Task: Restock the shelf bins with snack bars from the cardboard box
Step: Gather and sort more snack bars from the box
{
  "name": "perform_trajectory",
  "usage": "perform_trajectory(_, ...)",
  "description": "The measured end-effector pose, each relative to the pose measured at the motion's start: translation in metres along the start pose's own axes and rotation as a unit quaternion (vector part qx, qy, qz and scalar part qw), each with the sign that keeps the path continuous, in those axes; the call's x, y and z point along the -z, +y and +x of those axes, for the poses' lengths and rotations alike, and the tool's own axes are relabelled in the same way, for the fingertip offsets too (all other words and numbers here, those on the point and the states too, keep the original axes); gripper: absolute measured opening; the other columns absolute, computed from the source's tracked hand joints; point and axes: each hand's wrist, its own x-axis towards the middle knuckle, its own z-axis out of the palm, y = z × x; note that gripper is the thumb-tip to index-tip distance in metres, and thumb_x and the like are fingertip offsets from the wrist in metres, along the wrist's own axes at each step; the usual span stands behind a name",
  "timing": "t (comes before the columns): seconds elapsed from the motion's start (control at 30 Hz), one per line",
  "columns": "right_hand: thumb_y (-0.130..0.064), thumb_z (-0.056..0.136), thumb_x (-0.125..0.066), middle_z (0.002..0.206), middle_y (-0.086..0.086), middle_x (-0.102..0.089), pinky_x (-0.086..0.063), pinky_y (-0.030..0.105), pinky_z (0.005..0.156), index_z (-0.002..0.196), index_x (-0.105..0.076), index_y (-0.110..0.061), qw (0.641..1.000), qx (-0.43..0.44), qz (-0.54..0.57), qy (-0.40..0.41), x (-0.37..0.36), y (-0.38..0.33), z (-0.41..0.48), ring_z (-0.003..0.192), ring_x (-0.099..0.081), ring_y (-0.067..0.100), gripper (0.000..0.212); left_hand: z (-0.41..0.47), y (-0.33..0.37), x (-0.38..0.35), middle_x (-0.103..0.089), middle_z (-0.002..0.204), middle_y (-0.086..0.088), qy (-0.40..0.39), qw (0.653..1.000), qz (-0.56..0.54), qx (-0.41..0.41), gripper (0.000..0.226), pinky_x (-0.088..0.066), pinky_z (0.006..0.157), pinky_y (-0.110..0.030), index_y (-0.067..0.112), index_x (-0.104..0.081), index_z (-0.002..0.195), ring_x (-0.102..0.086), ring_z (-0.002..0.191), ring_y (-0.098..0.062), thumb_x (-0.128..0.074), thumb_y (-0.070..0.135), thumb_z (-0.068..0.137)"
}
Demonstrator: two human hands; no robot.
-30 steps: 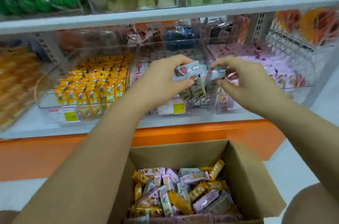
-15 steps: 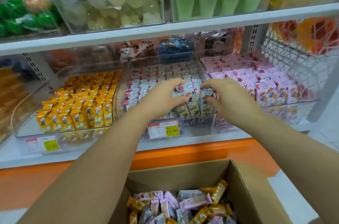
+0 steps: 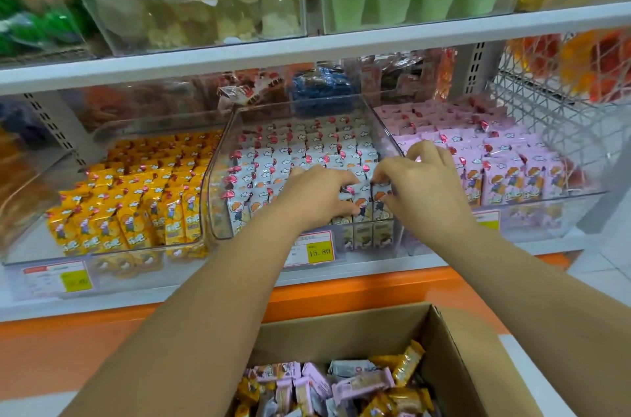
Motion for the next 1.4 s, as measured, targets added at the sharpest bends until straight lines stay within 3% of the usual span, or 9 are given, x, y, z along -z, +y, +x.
perform_trajectory(0.23, -0.009, 0.061, -0.085, 0.086, 0.002, -0.072, -0.042, 0.046, 0.083, 0.089, -0.071, -0.015, 1.000, 0.009, 0.019, -0.009, 0.003, 0.002, -0.004, 0.090, -0.057, 0.035, 0.032, -0.003, -0.001, -0.004, -0.048, 0.132, 0.002, 0.040, 0.999, -0.013, 0.002, 0.060, -0.028, 0.101, -0.038, 0.037, -0.041, 0.140, -0.037, 0.125, -0.021, -0.063, 0.049, 0.085)
perform_trajectory(0.37, -0.006, 0.064, -0.083, 0.097, 0.003, -0.072, -0.044, 0.049, 0.087, 0.090, -0.071, -0.013, 0.998, 0.018, 0.037, 0.048, 0.009, 0.001, -0.017, 0.102, -0.058, 0.038, 0.030, -0.020, -0.001, -0.002, -0.050, 0.126, 0.006, 0.138, 0.984, -0.112, 0.002, 0.054, -0.037, 0.103, -0.039, 0.035, -0.048, 0.135, -0.044, 0.121, -0.016, -0.065, 0.044, 0.084)
perform_trajectory(0.53, -0.003, 0.074, -0.073, 0.096, -0.001, -0.067, -0.035, 0.035, 0.080, 0.094, -0.067, -0.015, 0.990, 0.035, 0.098, 0.091, 0.007, -0.009, -0.054, 0.099, -0.045, 0.021, 0.024, -0.071, 0.009, -0.017, -0.051, 0.106, 0.013, 0.291, 0.932, -0.214, -0.021, 0.024, -0.039, 0.084, -0.010, 0.024, -0.063, 0.116, -0.050, 0.091, 0.000, -0.059, 0.023, 0.092)
perform_trajectory(0.67, -0.007, 0.079, -0.065, 0.091, 0.001, -0.067, -0.042, 0.032, 0.079, 0.094, -0.068, -0.012, 0.981, 0.033, 0.175, 0.077, -0.003, -0.030, -0.094, 0.094, -0.049, 0.019, 0.015, -0.117, 0.012, -0.052, -0.056, 0.093, 0.012, 0.327, 0.898, -0.295, -0.013, 0.019, -0.039, 0.074, -0.007, 0.022, -0.065, 0.106, -0.052, 0.083, 0.003, -0.057, 0.011, 0.092)
perform_trajectory(0.8, -0.003, 0.079, -0.067, 0.090, 0.000, -0.066, -0.037, 0.024, 0.079, 0.095, -0.067, -0.012, 0.976, 0.001, 0.218, 0.009, -0.029, -0.054, -0.138, 0.093, -0.046, 0.017, 0.019, -0.153, -0.002, -0.098, -0.057, 0.084, 0.017, 0.251, 0.902, -0.348, 0.057, 0.024, -0.039, 0.069, -0.006, 0.033, -0.060, 0.096, -0.053, 0.076, 0.005, -0.056, 0.010, 0.093)
perform_trajectory(0.9, -0.001, 0.079, -0.069, 0.093, -0.001, -0.066, -0.043, 0.026, 0.081, 0.097, -0.068, -0.013, 0.970, -0.027, 0.229, -0.081, -0.057, -0.064, -0.171, 0.096, -0.048, 0.017, 0.022, -0.168, -0.028, -0.133, -0.062, 0.096, 0.014, 0.162, 0.916, -0.347, 0.119, 0.021, -0.042, 0.073, -0.004, 0.030, -0.063, 0.103, -0.057, 0.085, 0.005, -0.053, 0.012, 0.095)
perform_trajectory(1.13, -0.012, 0.088, -0.062, 0.116, -0.001, -0.062, -0.042, 0.026, 0.088, 0.118, -0.060, -0.018, 0.903, -0.107, 0.247, -0.333, -0.123, -0.067, -0.210, 0.112, -0.051, 0.019, 0.030, -0.189, -0.082, -0.202, -0.063, 0.099, 0.007, 0.005, 0.914, -0.323, 0.245, 0.023, -0.037, 0.076, -0.006, 0.021, -0.062, 0.114, -0.057, 0.091, -0.003, -0.052, 0.014, 0.095)
perform_trajectory(1.27, -0.016, 0.090, -0.061, 0.129, 0.005, -0.056, -0.041, 0.028, 0.094, 0.129, -0.053, -0.016, 0.863, -0.144, 0.224, -0.430, -0.156, -0.066, -0.222, 0.118, -0.051, 0.021, 0.040, -0.190, -0.094, -0.233, -0.059, 0.111, 0.003, -0.112, 0.898, -0.328, 0.270, 0.029, -0.036, 0.084, -0.014, 0.018, -0.056, 0.124, -0.055, 0.108, -0.011, -0.051, 0.015, 0.096)
perform_trajectory(1.4, -0.014, 0.088, -0.059, 0.142, 0.004, -0.043, -0.034, 0.031, 0.104, 0.138, -0.045, -0.019, 0.852, -0.144, 0.177, -0.472, -0.181, -0.052, -0.232, 0.131, -0.036, 0.025, 0.053, -0.185, -0.098, -0.257, -0.057, 0.128, -0.003, -0.183, 0.884, -0.332, 0.274, 0.036, -0.039, 0.087, -0.016, 0.015, -0.051, 0.133, -0.051, 0.120, -0.016, -0.053, 0.019, 0.096)
